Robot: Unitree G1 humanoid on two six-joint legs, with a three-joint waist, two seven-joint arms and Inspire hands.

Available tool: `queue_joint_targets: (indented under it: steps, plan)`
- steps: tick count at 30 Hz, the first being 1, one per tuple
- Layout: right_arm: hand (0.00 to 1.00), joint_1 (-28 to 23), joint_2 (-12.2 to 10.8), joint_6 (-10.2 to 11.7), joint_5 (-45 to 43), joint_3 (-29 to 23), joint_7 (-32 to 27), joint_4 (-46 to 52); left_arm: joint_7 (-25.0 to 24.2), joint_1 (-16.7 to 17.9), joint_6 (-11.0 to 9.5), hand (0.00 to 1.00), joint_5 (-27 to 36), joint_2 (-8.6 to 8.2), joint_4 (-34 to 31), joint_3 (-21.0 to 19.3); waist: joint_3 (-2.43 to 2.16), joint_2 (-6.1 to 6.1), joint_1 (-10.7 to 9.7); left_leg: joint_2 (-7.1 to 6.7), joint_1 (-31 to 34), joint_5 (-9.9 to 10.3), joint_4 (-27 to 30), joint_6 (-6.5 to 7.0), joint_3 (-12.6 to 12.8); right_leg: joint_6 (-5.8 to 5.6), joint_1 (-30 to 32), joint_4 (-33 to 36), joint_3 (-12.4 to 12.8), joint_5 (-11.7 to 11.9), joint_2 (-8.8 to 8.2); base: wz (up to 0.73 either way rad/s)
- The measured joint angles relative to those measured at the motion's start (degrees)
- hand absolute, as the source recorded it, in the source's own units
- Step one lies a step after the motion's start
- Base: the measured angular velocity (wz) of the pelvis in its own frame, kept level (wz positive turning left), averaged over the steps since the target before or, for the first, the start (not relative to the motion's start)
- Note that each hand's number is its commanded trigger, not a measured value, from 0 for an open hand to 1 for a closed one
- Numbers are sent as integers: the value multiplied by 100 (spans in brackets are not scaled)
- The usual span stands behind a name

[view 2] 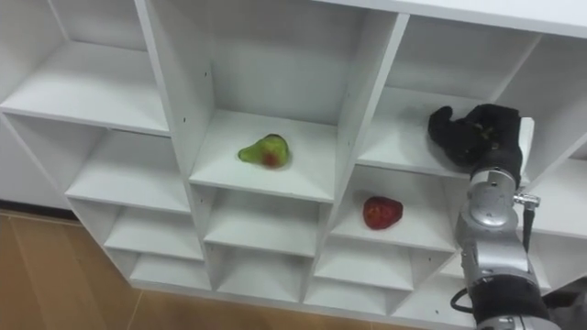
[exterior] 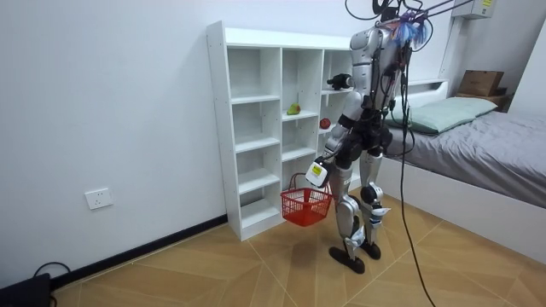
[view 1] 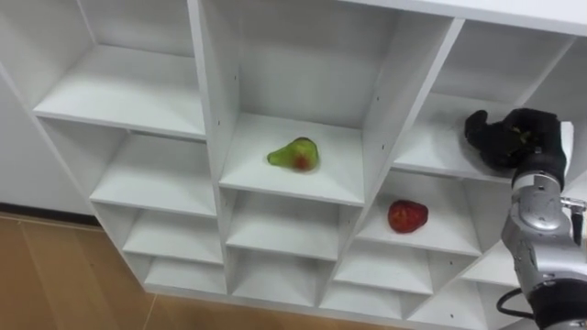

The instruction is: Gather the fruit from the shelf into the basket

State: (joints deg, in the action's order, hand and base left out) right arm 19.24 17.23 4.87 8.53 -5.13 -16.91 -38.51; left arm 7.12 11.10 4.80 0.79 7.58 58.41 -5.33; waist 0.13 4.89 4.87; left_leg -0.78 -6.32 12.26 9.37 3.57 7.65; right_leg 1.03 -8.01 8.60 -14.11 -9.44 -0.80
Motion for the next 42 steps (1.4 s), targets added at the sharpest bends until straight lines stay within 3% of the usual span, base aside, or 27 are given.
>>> queue_joint_targets:
  steps: [6,12,17,26,35,42]
  plan:
    - [100,-10,-38,0,-203,21,144,131,-100,-159,-58,100,132,-33,-196,116,-31,44,-81,-1,85,-2,49,1,18,1,81,4,-13,0,-6,0]
    - [100,-11,-151,2,-428,55,145,287,-271,-233,-69,100,169,-95,-674,387,-28,9,-196,-1,88,-3,71,1,18,1,84,4,-11,0,-8,0]
    - [100,-17,-174,-37,-429,277,126,507,-410,-482,-110,100,395,-85,-696,823,-35,-52,-301,-1,83,-4,39,-1,32,1,104,5,36,0,-2,-2]
    - [100,-235,-285,-191,-193,498,139,1088,-555,-592,-114,100,567,-109,-1191,1121,-40,-91,-324,1,58,-6,25,-2,133,0,120,3,155,0,-1,-5]
    - [100,-276,-541,-248,135,643,527,1378,-797,-581,-153,100,663,-164,-2130,1128,-22,-60,-334,3,62,-10,31,-1,136,1,118,3,160,0,-1,0]
    - [100,-526,-573,-214,-1,740,494,1739,-774,-586,-164,100,865,-241,-2245,1140,-14,-45,-359,2,83,-9,20,0,98,1,131,4,112,0,-4,3]
